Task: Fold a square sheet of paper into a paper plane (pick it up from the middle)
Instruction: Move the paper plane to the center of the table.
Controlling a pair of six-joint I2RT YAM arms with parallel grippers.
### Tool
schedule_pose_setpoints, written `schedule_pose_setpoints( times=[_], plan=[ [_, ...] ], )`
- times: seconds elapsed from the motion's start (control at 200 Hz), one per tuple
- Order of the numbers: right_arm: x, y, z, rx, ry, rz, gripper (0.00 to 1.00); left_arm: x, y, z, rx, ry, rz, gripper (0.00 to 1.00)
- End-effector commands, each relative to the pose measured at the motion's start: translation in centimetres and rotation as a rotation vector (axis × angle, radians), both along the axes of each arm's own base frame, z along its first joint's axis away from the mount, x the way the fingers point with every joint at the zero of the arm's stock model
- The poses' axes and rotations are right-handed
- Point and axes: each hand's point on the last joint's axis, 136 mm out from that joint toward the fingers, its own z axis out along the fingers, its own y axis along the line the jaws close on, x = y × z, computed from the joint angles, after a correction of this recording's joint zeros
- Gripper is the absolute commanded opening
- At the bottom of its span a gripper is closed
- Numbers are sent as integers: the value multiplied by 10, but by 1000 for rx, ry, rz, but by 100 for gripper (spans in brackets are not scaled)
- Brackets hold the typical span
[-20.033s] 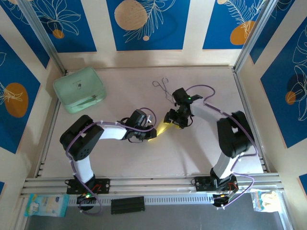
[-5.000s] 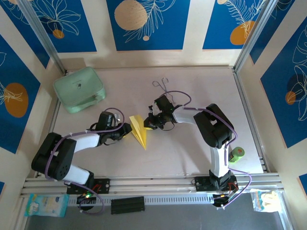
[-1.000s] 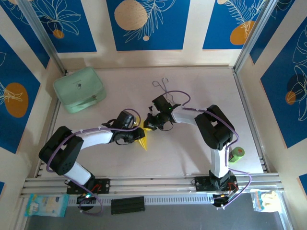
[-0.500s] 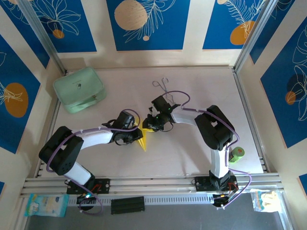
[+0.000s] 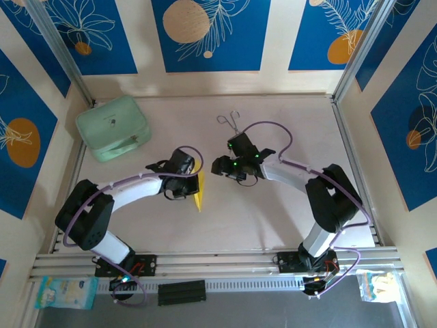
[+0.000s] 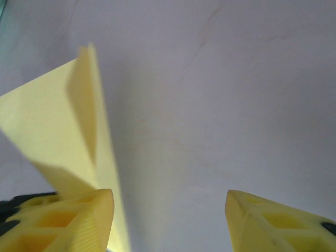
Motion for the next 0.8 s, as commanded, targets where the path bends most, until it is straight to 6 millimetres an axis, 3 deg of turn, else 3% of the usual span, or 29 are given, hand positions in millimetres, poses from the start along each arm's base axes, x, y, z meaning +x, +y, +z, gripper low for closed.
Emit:
schedule_pose_setpoints(
  times=[0.0,0.365,0.795],
  plan=[
    [2,-30,-6,-78,-12,-84,58,-6,20,-1,170,19,-114,7],
    [1,-42,-12,-65,19,-130,58,9,18,-17,290,77,-189,7],
    [0,-42,-18,-51,44,-133,58,5,9,-34,303,120,-170,17]
  ],
)
